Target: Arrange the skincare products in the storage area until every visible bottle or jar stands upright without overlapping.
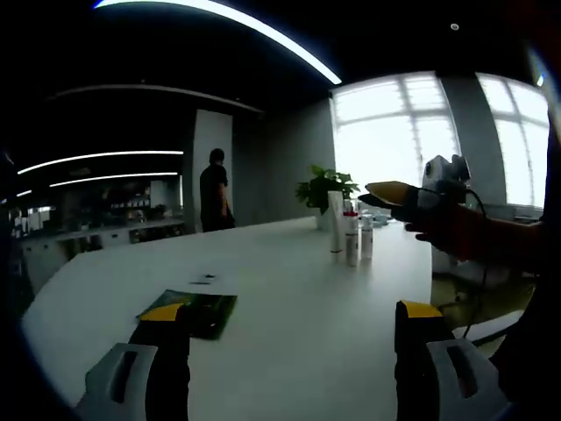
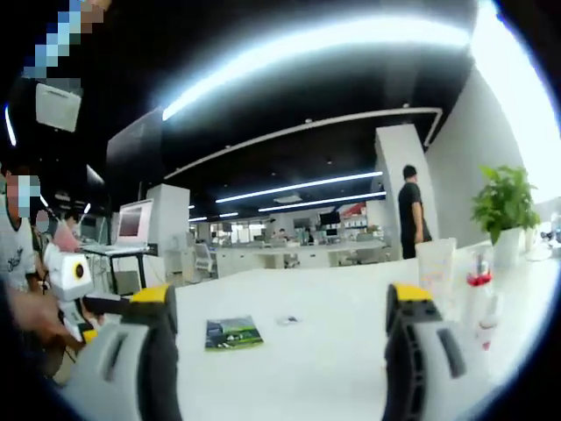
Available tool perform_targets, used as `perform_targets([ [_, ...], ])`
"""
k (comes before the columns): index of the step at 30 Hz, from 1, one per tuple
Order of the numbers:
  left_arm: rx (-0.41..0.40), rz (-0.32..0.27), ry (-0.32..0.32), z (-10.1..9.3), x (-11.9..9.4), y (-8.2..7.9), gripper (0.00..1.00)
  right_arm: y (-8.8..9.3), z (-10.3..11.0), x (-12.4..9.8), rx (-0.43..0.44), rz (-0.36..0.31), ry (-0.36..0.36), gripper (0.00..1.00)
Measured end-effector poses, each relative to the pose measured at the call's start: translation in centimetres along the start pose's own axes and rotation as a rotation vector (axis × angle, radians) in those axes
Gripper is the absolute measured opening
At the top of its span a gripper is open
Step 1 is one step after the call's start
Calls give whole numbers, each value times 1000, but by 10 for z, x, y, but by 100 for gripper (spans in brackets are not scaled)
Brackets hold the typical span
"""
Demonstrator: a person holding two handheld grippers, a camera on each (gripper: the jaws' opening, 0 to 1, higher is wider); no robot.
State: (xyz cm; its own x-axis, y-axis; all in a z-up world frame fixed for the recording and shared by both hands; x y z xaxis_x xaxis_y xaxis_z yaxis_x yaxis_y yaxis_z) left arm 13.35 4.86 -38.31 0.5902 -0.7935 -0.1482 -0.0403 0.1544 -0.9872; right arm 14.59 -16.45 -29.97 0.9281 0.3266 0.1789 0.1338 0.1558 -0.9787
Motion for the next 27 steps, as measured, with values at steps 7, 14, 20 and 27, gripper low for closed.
perform_targets([
  [7, -8, 15, -14, 8, 5, 2, 99, 14, 3, 19, 24, 33, -34, 100],
  [14, -10, 18, -18, 17, 12, 0, 99, 24, 11, 37, 30, 60, -61, 100],
  [20, -8, 28, -20, 23, 16, 1, 99, 31, 9, 53, 35, 81, -83, 100],
  [27, -15, 42, -25, 31, 19, 5, 99, 43, 8, 68, 45, 111, -102, 99],
])
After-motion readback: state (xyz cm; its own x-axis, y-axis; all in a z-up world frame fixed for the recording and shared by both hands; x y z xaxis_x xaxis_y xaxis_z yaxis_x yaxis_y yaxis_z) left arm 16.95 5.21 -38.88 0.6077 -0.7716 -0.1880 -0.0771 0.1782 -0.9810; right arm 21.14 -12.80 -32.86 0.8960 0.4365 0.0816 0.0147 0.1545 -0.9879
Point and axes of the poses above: the point that each gripper's makers call its tool centre point, and the gripper's own axes: x roughly forward along the fingers, z roughly to its left, y roughly out of its underside, the point moved 3 cm from there along -x, roughly backward along the fingers, and after that the axes turned 5 degrees about x, right-handed, at the moved point
